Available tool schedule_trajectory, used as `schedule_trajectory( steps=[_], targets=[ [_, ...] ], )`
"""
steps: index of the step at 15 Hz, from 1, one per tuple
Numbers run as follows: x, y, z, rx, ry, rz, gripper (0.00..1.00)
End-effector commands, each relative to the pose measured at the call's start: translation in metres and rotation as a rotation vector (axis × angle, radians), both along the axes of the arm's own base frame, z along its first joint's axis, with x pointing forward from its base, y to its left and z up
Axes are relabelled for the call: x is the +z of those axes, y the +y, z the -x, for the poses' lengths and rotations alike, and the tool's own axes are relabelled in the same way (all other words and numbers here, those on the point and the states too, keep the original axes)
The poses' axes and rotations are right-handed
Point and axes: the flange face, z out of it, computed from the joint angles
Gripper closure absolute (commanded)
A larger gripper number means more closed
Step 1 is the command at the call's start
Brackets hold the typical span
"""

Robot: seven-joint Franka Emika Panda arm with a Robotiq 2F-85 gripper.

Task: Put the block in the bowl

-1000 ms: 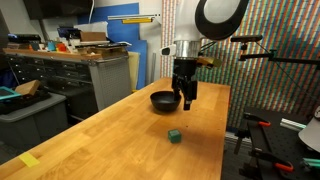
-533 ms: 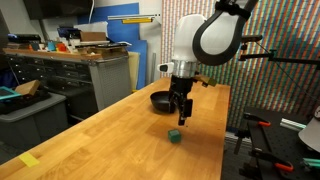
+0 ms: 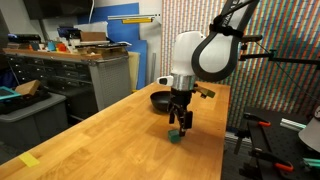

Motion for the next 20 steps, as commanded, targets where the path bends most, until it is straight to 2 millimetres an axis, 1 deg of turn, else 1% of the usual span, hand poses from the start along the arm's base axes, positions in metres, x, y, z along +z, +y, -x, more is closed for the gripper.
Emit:
schedule_trajectory(
  steps=[1,2,3,5,7,8,10,12,15,17,20],
  targets=[
    [-0.007,0.005,-0.009,0.014,-0.017,-0.020,0.00],
    [-0.009,0.006,-0.011,0.015,-0.019,-0.023,0.04],
    [-0.010,0.006,-0.012,0.014,-0.018,-0.025,0.28],
    [-0.012,0.007,-0.013,0.022,-0.014,-0.022,0.30],
    [-0.013,0.005,-0.012,0.025,-0.008,-0.013,0.45],
    [-0.012,0.003,-0.010,0.025,-0.002,-0.002,0.55],
    [-0.009,0.000,-0.009,0.021,-0.005,0.008,0.70],
    [-0.004,-0.003,-0.010,0.005,-0.012,0.012,0.82],
    [0.012,-0.007,-0.016,-0.032,-0.037,0.016,0.82],
    [0.031,-0.010,-0.023,-0.059,-0.072,0.014,0.82],
    [0.066,-0.020,-0.037,-0.103,-0.142,0.015,0.82]
  ],
)
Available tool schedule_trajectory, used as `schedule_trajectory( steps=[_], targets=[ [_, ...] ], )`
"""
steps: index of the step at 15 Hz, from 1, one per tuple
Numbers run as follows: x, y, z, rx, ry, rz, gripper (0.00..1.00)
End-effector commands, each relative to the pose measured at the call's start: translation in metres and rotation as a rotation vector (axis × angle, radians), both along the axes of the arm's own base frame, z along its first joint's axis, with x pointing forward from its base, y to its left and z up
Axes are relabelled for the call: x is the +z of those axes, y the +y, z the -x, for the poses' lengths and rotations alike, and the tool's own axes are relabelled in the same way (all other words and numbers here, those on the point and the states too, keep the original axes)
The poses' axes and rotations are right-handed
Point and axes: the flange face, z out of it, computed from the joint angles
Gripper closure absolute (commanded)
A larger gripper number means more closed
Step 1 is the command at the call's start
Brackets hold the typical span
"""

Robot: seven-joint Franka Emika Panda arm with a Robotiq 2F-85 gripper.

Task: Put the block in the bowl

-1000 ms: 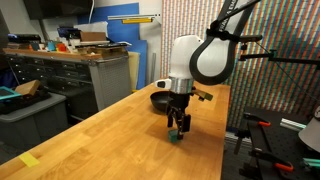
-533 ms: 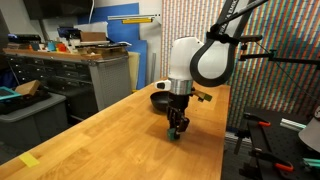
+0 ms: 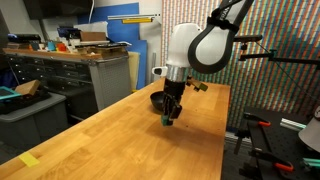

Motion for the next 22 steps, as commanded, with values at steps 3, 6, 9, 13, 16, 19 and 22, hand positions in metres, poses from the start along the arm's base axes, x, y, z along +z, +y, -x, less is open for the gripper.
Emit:
schedule_trajectory(
  steps=[3,6,9,13,16,19,22],
  targets=[
    [0.070,-0.029,-0.025,-0.100,-0.132,0.016,0.82],
    [0.087,-0.061,-0.038,-0.184,-0.182,0.031,0.82],
    [0.088,-0.099,-0.051,-0.282,-0.202,0.054,0.82],
    [0.072,-0.143,-0.067,-0.417,-0.187,0.076,0.82],
    [0.050,-0.158,-0.079,-0.488,-0.156,0.079,0.82],
    [0.023,-0.160,-0.090,-0.530,-0.118,0.078,0.82],
    [0.001,-0.160,-0.100,-0.555,-0.105,0.082,0.82]
  ],
)
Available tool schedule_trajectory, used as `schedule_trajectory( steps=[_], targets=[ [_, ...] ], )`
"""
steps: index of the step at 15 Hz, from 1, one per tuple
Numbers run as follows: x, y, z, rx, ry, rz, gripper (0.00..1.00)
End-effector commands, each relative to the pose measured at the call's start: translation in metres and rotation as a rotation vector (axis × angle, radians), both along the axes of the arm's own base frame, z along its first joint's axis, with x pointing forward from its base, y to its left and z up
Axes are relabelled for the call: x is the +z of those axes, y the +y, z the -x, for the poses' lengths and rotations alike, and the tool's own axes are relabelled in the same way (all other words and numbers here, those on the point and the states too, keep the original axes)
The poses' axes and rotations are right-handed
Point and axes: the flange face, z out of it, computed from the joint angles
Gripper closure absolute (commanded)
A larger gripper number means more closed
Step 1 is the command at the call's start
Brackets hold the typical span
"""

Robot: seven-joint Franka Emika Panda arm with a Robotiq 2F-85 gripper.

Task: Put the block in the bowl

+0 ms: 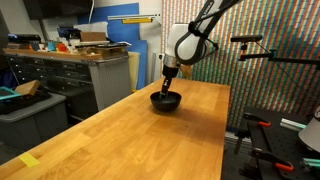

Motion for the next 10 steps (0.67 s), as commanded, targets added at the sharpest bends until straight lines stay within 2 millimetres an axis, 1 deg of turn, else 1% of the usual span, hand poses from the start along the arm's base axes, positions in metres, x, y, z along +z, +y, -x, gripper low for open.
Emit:
schedule_trajectory(
  steps=[1,2,3,4,5,8,10],
  targets=[
    [-0.018,-0.003,-0.022,-0.038,-0.002,0.008,0.82],
    [-0.020,-0.004,-0.024,-0.046,-0.003,0.010,0.73],
    [-0.020,-0.005,-0.026,-0.051,-0.003,0.009,0.40],
    [-0.019,-0.007,-0.027,-0.060,-0.005,0.009,0.32],
    [-0.015,-0.010,-0.027,-0.071,-0.008,0.008,0.27],
    [0.003,-0.020,-0.024,-0.110,-0.003,0.000,0.02],
    [0.022,-0.026,-0.019,-0.135,0.001,-0.012,0.00]
  ],
)
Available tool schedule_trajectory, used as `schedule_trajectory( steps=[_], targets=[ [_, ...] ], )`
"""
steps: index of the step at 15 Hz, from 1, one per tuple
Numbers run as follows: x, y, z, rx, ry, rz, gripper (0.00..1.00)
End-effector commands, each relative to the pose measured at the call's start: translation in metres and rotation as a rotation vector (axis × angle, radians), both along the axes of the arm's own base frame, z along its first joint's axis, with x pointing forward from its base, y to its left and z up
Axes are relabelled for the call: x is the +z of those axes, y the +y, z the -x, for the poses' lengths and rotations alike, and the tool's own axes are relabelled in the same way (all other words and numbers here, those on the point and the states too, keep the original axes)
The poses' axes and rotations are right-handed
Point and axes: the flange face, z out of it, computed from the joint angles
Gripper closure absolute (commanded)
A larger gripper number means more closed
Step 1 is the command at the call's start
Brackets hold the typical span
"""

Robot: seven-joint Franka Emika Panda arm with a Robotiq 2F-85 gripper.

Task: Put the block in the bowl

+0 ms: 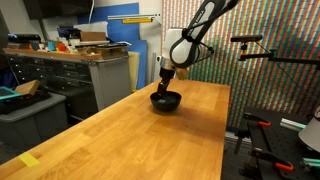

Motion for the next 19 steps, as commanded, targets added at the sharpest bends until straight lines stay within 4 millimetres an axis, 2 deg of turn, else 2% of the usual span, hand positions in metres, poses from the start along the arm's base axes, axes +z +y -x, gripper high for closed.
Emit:
schedule_trajectory(
  steps=[1,6,8,12,14,15,19],
  targets=[
    [0.044,-0.012,0.006,-0.054,0.014,-0.013,0.00],
    [0.105,-0.024,0.014,-0.085,0.099,-0.012,0.00],
    [0.128,-0.022,0.018,-0.083,0.125,-0.015,0.00],
    [0.159,-0.016,0.027,-0.067,0.175,-0.033,0.00],
    [0.168,-0.012,0.033,-0.054,0.220,-0.050,0.00],
    [0.151,-0.016,0.028,-0.069,0.190,-0.028,0.00],
    [0.148,-0.016,0.029,-0.069,0.203,-0.029,0.00]
  ],
)
